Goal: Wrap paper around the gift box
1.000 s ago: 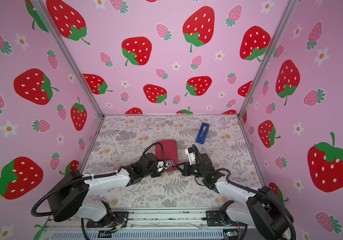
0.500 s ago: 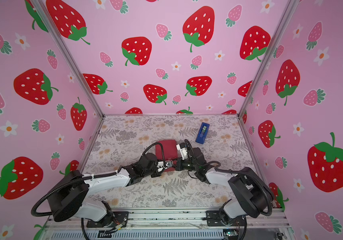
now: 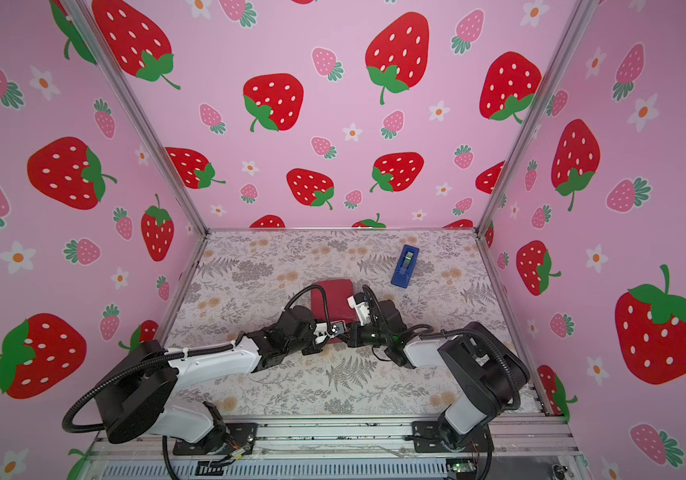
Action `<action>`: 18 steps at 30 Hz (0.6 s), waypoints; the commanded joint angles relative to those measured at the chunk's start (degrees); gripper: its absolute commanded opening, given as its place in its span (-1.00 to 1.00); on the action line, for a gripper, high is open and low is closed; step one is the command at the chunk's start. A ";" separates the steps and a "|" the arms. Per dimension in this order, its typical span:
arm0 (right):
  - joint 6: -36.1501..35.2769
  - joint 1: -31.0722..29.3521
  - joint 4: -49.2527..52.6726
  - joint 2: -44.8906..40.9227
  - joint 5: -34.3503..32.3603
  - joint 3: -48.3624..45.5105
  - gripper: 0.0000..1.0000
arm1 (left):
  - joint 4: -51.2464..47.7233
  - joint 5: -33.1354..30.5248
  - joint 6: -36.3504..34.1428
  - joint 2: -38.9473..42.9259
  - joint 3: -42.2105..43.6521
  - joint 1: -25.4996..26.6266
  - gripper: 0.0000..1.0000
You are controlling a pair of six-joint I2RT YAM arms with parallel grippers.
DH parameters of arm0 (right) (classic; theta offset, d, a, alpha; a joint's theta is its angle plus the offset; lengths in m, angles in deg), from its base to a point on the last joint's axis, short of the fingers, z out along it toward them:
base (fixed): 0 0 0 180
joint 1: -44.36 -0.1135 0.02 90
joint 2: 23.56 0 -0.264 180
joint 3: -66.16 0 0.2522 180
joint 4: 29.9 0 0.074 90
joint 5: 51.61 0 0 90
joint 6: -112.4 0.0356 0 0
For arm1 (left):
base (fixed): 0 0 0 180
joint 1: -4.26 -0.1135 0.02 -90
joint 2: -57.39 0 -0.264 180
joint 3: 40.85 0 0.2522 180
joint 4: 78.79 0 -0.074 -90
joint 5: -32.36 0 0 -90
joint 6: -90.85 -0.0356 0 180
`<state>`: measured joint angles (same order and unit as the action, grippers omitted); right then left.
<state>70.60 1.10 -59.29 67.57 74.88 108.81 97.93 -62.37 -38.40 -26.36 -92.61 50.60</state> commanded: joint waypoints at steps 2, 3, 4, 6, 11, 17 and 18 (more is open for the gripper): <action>1.09 -0.59 -1.80 0.37 0.66 -1.19 -1.00 | -7.04 -1.60 -0.57 -2.74 0.18 -0.60 -0.31; 1.42 -0.73 -1.76 0.25 0.77 -1.30 -1.00 | -7.05 -1.60 -0.53 -2.71 0.21 -0.56 -0.31; 1.64 -0.76 -1.72 0.10 0.90 -1.43 -1.00 | -7.00 -1.51 -0.50 -2.74 0.21 -0.56 -0.31; 1.94 -1.02 -1.48 0.03 0.86 -1.47 -1.00 | -7.03 -1.51 -0.50 -2.67 0.21 -0.51 -0.31; 2.13 -1.22 -1.49 1.48 0.26 -1.73 -1.00 | -7.13 -1.51 -0.44 -2.68 0.21 -0.55 -0.31; 3.25 -1.21 -2.62 3.47 -0.15 -1.62 -0.93 | -7.29 -1.60 -0.48 -2.47 0.21 -0.56 -0.32; 3.26 -1.21 -2.50 3.48 -0.27 -1.63 -0.89 | -7.27 -1.60 -0.48 -2.52 0.21 -0.56 -0.32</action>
<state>72.75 0.22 -59.82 70.83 75.03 107.63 97.82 -62.39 -38.40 -26.38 -92.69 50.60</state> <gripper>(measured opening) 0.052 0.343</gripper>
